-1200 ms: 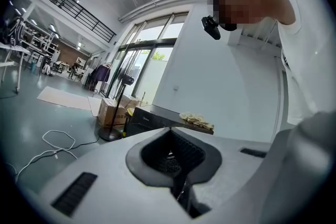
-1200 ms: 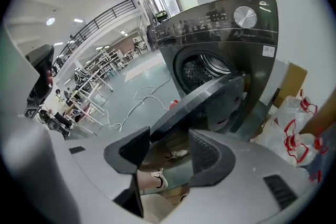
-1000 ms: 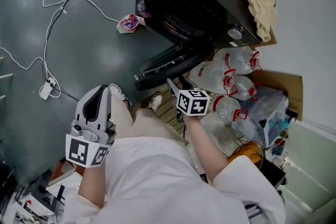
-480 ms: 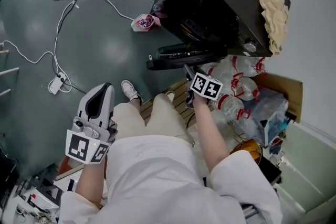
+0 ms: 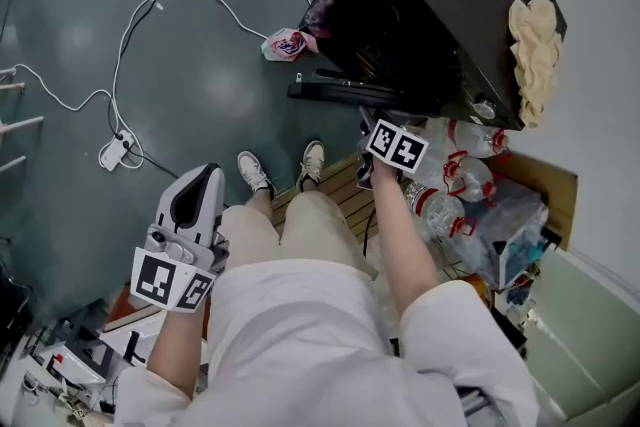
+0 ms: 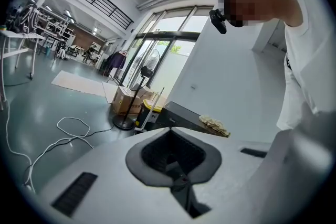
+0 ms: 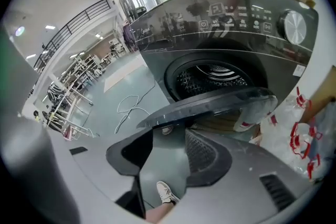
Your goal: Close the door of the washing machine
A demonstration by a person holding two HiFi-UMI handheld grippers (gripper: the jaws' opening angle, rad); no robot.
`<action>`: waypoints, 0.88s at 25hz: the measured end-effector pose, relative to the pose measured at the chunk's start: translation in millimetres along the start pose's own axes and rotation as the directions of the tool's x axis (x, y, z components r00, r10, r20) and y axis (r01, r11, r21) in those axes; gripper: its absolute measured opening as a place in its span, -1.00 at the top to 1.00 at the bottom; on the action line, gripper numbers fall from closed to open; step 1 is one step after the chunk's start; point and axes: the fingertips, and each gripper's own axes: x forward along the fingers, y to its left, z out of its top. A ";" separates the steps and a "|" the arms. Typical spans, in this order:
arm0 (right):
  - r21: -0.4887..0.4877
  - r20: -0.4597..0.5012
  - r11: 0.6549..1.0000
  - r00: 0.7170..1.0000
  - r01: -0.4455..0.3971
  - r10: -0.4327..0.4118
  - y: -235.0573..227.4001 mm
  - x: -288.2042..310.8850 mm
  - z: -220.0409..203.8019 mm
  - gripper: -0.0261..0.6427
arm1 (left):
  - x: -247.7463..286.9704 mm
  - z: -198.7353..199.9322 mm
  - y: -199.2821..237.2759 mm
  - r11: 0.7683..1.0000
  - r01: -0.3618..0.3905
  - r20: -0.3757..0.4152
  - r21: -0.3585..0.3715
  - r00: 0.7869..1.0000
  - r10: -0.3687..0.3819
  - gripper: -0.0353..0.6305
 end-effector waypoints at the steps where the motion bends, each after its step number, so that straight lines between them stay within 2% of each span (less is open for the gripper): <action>1: -0.014 -0.005 1.000 1.000 0.008 -0.008 -1.6 3.8 6.2 0.38 | 2.6 -1.0 -0.6 1.000 -0.011 0.003 -0.009 1.000 0.011 0.88; 3: -0.044 -0.016 0.999 1.000 0.023 -0.024 -6.6 10.8 17.1 0.57 | 6.6 -2.0 -4.4 0.999 -0.033 0.011 -0.023 0.999 0.033 0.88; 6: -0.065 -0.016 0.998 1.000 0.009 -0.010 -12.8 20.6 35.7 0.68 | 13.8 -0.4 -11.6 0.998 -0.059 0.021 -0.028 0.998 0.060 0.88; 11: -0.086 0.010 0.996 1.000 -0.020 0.021 -15.3 38.3 72.8 0.63 | 23.9 -2.1 -16.2 0.993 -0.111 0.027 -0.035 0.993 0.112 0.88; 13: -0.121 0.019 0.993 1.000 -0.011 0.014 -20.4 46.5 87.6 0.56 | 31.7 -5.2 -21.0 0.992 -0.123 0.026 -0.038 0.992 0.124 0.88; 17: -0.252 0.037 0.967 0.999 0.042 -0.034 -41.0 59.2 113.8 0.50 | 51.4 -9.2 -33.8 0.991 -0.127 0.026 -0.037 0.991 0.128 0.88; 22: -0.292 0.036 0.955 0.998 0.050 -0.041 -51.8 62.1 120.6 0.51 | 65.6 -7.1 -45.4 0.991 -0.132 0.035 -0.030 0.990 0.133 0.88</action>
